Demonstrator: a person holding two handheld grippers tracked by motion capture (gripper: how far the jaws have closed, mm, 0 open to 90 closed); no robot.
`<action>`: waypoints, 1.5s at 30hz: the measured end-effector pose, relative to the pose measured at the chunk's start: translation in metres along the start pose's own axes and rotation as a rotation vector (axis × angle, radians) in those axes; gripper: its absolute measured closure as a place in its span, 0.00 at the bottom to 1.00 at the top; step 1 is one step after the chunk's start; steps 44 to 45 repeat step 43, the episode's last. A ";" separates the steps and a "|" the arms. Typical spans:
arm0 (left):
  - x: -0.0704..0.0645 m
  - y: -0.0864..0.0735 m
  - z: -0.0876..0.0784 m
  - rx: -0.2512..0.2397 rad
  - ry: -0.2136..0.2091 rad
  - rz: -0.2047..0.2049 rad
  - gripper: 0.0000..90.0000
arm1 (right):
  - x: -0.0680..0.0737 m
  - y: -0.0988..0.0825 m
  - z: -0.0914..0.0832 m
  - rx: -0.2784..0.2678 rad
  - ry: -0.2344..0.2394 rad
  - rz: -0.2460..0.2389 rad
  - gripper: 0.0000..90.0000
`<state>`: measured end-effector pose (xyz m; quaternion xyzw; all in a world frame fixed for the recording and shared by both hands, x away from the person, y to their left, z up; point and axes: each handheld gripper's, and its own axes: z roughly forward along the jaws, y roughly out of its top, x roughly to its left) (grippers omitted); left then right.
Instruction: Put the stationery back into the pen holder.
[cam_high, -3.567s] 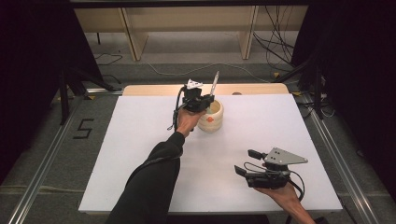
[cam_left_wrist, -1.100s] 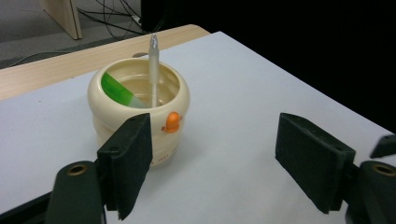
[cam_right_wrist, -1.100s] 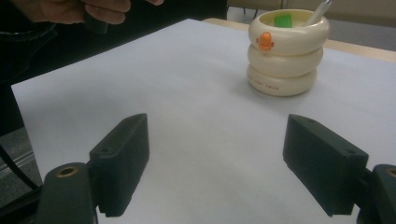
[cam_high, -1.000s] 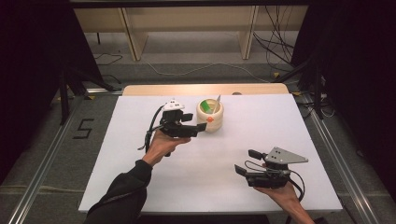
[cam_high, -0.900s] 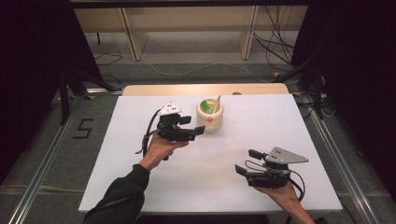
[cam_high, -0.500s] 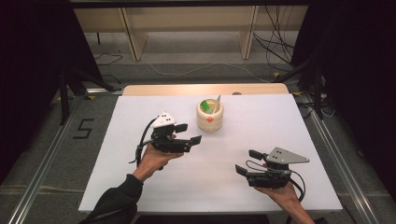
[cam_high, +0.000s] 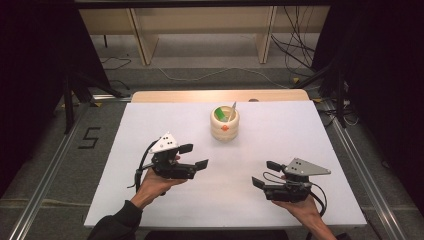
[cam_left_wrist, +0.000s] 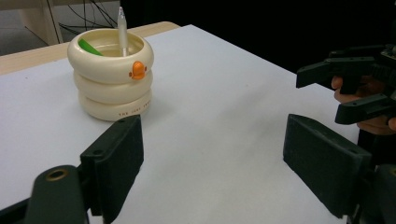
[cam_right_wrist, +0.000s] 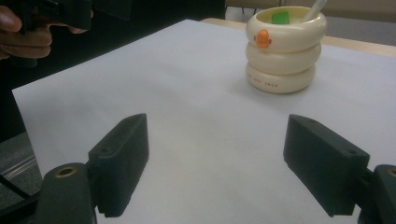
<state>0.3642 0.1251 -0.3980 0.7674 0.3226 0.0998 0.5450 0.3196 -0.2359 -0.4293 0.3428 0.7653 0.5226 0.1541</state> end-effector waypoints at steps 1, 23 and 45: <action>0.000 -0.001 -0.002 -0.001 0.003 0.001 0.22 | 0.000 0.000 0.000 0.001 0.001 0.001 0.26; -0.013 -0.032 -0.025 0.004 0.028 0.042 0.19 | 0.001 -0.001 -0.002 0.004 -0.007 0.005 0.25; -0.010 -0.042 -0.037 -0.009 0.052 0.025 0.19 | 0.001 -0.001 -0.002 0.005 -0.013 0.004 0.25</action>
